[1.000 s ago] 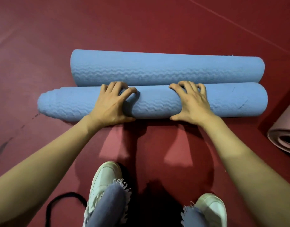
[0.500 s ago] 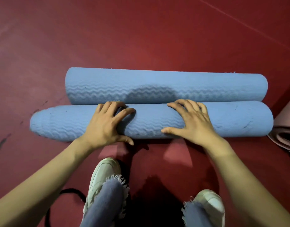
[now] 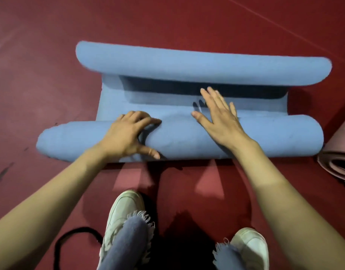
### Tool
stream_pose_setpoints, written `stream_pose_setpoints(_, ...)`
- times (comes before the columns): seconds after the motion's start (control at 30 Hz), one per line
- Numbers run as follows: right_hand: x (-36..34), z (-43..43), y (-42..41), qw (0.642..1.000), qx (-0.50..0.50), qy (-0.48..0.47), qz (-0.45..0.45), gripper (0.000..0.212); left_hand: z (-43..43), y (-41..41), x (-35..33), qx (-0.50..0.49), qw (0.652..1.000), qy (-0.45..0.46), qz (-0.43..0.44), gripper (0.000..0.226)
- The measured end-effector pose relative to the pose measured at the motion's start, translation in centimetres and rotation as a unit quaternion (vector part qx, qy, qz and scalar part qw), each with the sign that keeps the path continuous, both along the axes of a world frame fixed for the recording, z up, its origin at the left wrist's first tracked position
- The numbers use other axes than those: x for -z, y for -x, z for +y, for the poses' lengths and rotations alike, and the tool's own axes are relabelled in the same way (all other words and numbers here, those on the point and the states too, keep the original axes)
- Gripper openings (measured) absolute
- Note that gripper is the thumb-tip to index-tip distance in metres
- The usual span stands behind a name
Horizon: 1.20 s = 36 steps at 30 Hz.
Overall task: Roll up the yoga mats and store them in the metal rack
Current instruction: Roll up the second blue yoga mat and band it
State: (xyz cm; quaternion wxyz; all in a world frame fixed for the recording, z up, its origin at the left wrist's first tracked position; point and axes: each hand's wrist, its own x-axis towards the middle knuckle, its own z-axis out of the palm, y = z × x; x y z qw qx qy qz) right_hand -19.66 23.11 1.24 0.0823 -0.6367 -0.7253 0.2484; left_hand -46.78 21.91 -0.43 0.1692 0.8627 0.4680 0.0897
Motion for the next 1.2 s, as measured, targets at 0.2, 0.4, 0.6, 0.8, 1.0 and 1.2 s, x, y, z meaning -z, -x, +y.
stream_pose_setpoints(0.2, 0.8, -1.3, -0.8, 0.994, -0.051, -0.067, -0.074, 0.083, 5.6, -0.4, -0.6, -0.1, 0.99, -0.019, -0.102, 0.07)
stream_pose_setpoints(0.4, 1.1, 2.0, -0.9, 0.992, -0.05, -0.079, -0.081, 0.084, 2.2, -1.8, 2.5, -0.131, 0.968, -0.186, -0.105, 0.032)
stream_pose_setpoints(0.6, 0.6, 3.2, -1.2, 0.992, -0.062, -0.105, -0.044, 0.074, 3.3, -0.6, 2.2, -0.037, 0.987, -0.155, 0.001, 0.091)
stream_pose_setpoints(0.8, 0.3, 4.2, -1.2, 0.981, -0.134, -0.053, -0.131, 0.1, 5.9, -0.5, 1.1, -0.015, 0.993, -0.115, 0.038, 0.107)
stream_pose_setpoints(1.0, 0.1, 5.3, -0.9, 0.98, -0.135, -0.044, -0.142, 0.114, 6.6, -0.8, 0.7, -0.021, 0.994, -0.102, 0.033, 0.102)
stream_pose_setpoints(1.2, 0.1, 5.5, -0.7, 0.978, -0.137, -0.054, -0.151, 0.111, 6.8, -1.1, 0.2, -0.024, 0.997, -0.066, 0.042, 0.102)
